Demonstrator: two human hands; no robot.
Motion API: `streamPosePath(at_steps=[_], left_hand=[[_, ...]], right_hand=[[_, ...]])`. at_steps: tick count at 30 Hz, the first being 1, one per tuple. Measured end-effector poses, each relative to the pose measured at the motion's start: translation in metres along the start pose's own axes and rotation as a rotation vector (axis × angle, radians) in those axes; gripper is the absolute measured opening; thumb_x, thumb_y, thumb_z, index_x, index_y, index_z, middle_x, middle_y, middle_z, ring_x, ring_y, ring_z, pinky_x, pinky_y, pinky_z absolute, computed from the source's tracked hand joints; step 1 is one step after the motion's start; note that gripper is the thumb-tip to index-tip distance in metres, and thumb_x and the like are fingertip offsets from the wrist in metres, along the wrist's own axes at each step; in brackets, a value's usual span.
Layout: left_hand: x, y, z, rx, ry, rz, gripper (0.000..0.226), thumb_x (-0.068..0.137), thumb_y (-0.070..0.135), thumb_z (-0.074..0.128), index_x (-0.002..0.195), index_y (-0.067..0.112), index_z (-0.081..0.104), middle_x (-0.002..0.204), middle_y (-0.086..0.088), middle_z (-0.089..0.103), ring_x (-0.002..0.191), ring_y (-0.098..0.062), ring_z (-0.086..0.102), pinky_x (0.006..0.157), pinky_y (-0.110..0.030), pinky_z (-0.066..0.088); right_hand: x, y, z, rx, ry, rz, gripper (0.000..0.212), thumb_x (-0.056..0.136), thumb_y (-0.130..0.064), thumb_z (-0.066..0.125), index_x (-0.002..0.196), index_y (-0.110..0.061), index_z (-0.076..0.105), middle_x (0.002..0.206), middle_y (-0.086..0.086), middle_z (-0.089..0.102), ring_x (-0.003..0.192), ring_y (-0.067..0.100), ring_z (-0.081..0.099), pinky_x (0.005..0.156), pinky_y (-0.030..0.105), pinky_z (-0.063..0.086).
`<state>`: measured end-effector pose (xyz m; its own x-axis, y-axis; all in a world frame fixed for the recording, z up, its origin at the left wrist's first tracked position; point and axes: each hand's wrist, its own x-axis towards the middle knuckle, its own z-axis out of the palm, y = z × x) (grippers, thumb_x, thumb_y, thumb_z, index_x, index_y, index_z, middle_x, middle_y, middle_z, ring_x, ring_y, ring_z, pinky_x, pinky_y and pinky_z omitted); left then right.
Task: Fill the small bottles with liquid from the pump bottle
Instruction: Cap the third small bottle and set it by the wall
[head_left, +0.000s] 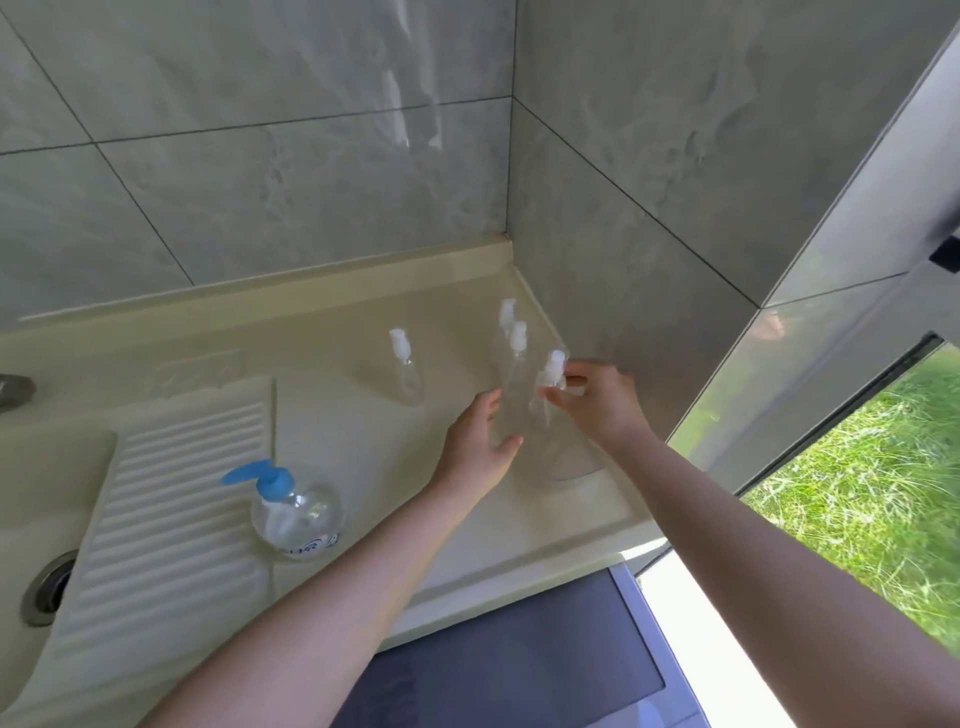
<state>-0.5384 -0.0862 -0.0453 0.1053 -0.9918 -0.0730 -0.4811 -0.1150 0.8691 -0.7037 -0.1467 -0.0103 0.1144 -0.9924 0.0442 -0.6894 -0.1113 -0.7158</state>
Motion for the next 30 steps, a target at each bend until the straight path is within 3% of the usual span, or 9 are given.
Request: streamPosePath(at_steps=[5, 8, 15, 23, 27, 30], left_hand=[[0.006, -0.009, 0.008, -0.018, -0.039, -0.055, 0.055, 0.091, 0.001, 0.057, 0.143, 0.014, 0.043, 0.135, -0.005, 0.057, 0.122, -0.016, 0.056, 0.101, -0.019, 0.039], [0.007, -0.012, 0.01, -0.039, -0.051, -0.083, 0.054, 0.092, -0.003, 0.05, 0.143, 0.014, 0.043, 0.135, -0.007, 0.058, 0.117, -0.017, 0.059, 0.099, -0.018, 0.039], [0.006, -0.021, 0.009, -0.052, -0.044, -0.112, 0.051, 0.094, -0.006, 0.04, 0.141, 0.013, 0.045, 0.131, -0.009, 0.059, 0.113, -0.018, 0.061, 0.096, -0.017, 0.039], [0.003, -0.022, 0.004, -0.05, -0.04, -0.113, 0.05, 0.095, -0.004, 0.039, 0.14, 0.016, 0.046, 0.128, -0.007, 0.062, 0.108, -0.015, 0.06, 0.089, -0.014, 0.039], [-0.001, -0.018, -0.003, -0.052, -0.028, -0.11, 0.048, 0.096, -0.002, 0.04, 0.14, 0.017, 0.047, 0.126, -0.004, 0.063, 0.103, -0.012, 0.059, 0.084, -0.013, 0.039], [-0.005, -0.017, -0.008, -0.051, -0.012, -0.104, 0.044, 0.096, 0.0, 0.045, 0.136, 0.018, 0.05, 0.12, -0.003, 0.066, 0.102, -0.013, 0.062, 0.086, -0.017, 0.043]], right_hand=[[0.007, 0.004, 0.015, 0.002, -0.02, 0.026, 0.025, 0.08, -0.03, 0.079, 0.074, -0.009, 0.065, 0.081, 0.012, 0.071, 0.091, 0.025, 0.068, 0.08, 0.03, 0.049], [0.011, 0.0, 0.022, 0.012, -0.028, 0.029, 0.021, 0.08, -0.028, 0.078, 0.073, -0.014, 0.064, 0.082, 0.007, 0.073, 0.091, 0.02, 0.069, 0.078, 0.022, 0.046], [0.015, -0.003, 0.029, 0.022, 0.007, 0.019, 0.02, 0.079, -0.028, 0.078, 0.091, -0.012, 0.074, 0.089, 0.002, 0.075, 0.092, 0.017, 0.069, 0.087, 0.029, 0.051], [0.011, -0.003, 0.027, 0.066, -0.007, 0.055, 0.026, 0.08, -0.027, 0.079, 0.102, -0.016, 0.072, 0.101, -0.004, 0.074, 0.099, 0.009, 0.067, 0.082, 0.012, 0.041], [0.009, -0.005, 0.027, 0.103, -0.023, 0.062, 0.044, 0.076, -0.025, 0.083, 0.117, -0.017, 0.067, 0.113, -0.002, 0.07, 0.109, 0.012, 0.064, 0.094, 0.024, 0.049], [0.007, -0.01, 0.024, 0.077, 0.007, 0.052, 0.069, 0.074, -0.026, 0.085, 0.136, -0.019, 0.055, 0.135, 0.003, 0.057, 0.122, 0.02, 0.057, 0.103, 0.036, 0.047]])
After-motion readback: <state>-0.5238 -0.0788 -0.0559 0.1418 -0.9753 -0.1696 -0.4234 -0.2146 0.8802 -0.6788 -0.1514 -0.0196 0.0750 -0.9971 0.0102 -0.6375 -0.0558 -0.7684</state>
